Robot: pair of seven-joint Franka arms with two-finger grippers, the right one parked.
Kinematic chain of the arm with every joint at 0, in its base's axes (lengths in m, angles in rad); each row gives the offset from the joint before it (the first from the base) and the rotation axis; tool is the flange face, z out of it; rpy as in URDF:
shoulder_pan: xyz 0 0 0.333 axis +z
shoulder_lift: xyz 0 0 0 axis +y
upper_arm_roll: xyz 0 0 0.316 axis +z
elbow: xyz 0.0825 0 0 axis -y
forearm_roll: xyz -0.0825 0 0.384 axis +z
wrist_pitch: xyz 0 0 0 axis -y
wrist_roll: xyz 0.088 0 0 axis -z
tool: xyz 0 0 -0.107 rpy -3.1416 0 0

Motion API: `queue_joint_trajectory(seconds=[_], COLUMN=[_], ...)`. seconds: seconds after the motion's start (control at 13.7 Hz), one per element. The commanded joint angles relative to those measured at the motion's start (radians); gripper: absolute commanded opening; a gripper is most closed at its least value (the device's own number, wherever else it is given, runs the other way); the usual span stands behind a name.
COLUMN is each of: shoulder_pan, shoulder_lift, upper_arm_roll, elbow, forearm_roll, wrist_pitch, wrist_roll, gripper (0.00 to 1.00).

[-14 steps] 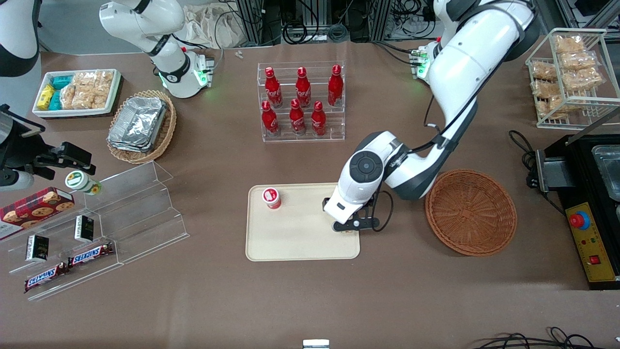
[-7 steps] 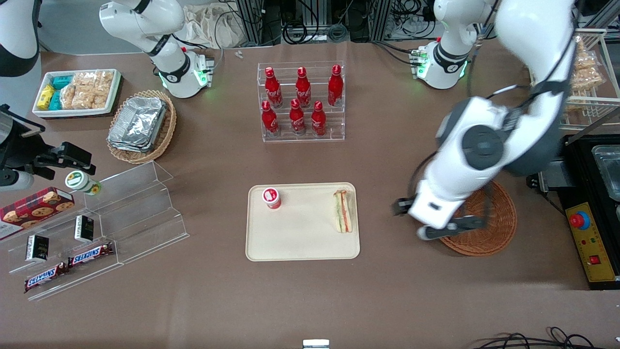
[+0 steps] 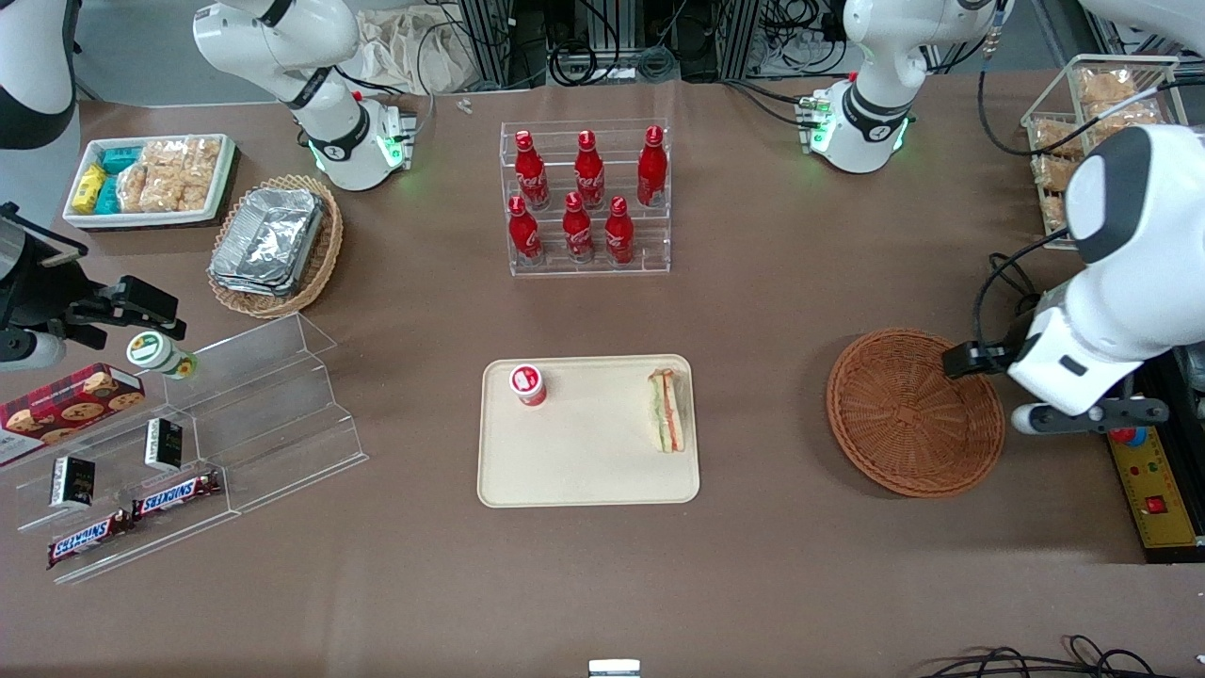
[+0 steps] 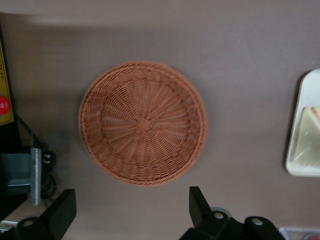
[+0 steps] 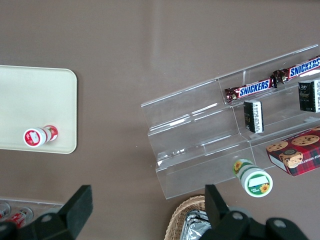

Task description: Place sandwich from basket to tray

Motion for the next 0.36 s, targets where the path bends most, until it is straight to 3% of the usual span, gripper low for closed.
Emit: queue_joint_trajectory(seconds=[0.0,0.29], shoulder_pan=[0.063,0.075], shoulder_lift=[-0.053,-0.027], upper_arm_roll=[-0.003,-0.003], elbow=[-0.047,-0.006], forearm_roll=[-0.043,-0.025], wrist_pitch=[-0.015,-0.018], wrist_roll=[0.146,0.238], gripper=[1.0,1.0])
